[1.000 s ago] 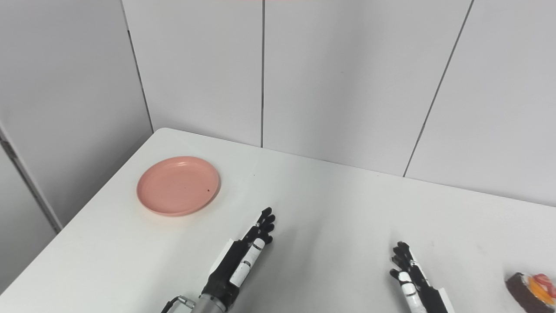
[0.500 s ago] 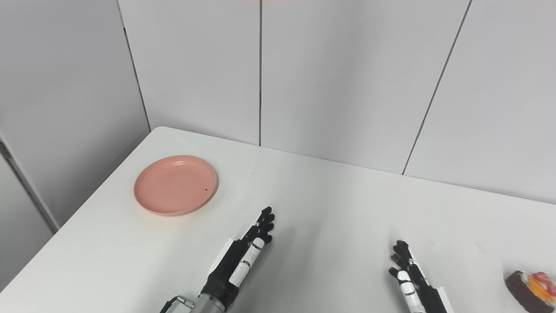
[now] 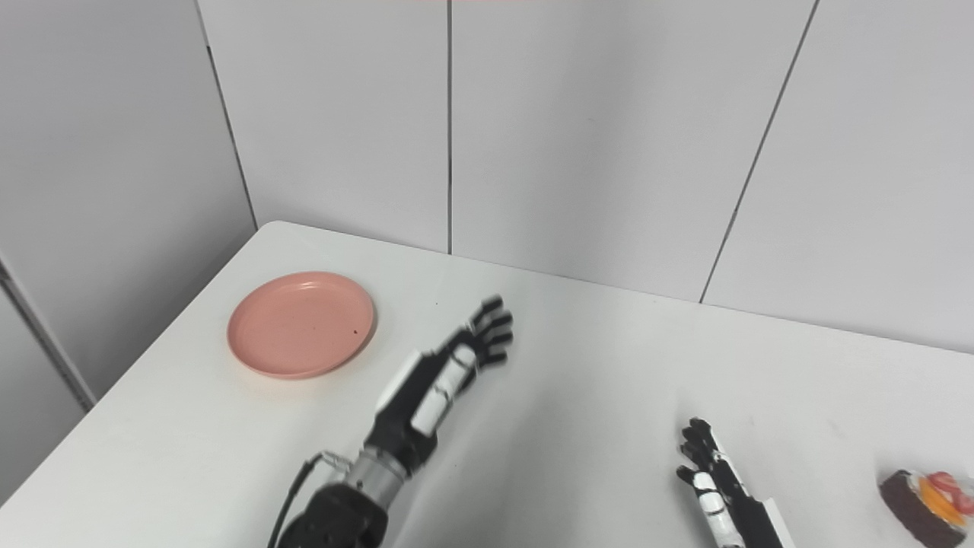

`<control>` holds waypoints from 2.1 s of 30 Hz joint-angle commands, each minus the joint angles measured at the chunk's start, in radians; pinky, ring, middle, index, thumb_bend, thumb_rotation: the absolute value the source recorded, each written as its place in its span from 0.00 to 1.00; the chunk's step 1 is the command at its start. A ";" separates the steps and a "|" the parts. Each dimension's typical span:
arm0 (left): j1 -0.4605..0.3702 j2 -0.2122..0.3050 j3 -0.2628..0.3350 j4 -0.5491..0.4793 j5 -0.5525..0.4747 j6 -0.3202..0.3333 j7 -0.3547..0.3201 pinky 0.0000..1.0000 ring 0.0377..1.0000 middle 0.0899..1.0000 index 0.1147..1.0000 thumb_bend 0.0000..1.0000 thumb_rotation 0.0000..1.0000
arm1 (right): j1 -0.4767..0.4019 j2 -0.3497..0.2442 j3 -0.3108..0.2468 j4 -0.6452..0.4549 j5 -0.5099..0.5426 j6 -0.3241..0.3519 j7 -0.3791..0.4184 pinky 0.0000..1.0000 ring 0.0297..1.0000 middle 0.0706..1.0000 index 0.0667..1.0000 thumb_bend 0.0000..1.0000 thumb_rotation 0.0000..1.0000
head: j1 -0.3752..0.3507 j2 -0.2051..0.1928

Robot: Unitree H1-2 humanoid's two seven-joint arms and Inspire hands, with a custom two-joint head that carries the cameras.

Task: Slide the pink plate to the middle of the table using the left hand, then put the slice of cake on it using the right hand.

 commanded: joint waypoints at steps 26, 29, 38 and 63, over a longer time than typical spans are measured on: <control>-0.167 0.185 0.374 -0.146 -0.076 0.030 0.128 0.95 0.95 0.96 0.94 0.42 1.00 | 0.000 -0.021 -0.035 0.040 0.027 0.059 0.021 1.00 0.95 0.96 0.97 0.20 1.00 | 0.066 0.017; -0.169 0.205 0.412 -0.116 -0.114 0.023 0.131 0.95 0.96 0.97 0.94 0.41 1.00 | 0.000 -0.025 -0.037 0.047 0.035 0.048 0.028 1.00 0.96 0.96 0.97 0.22 1.00 | 0.068 0.020; -0.179 0.235 0.479 -0.052 -0.156 0.030 0.170 0.95 0.97 0.98 0.96 0.37 1.00 | 0.000 -0.036 -0.040 0.055 0.039 0.033 0.037 1.00 0.96 0.96 0.98 0.24 1.00 | 0.085 0.028; -0.187 0.279 0.536 0.169 -0.184 0.030 0.206 1.00 1.00 1.00 1.00 0.32 1.00 | -0.011 -0.060 -0.064 0.077 0.077 0.026 0.076 1.00 0.99 0.98 0.99 0.26 1.00 | 0.132 0.055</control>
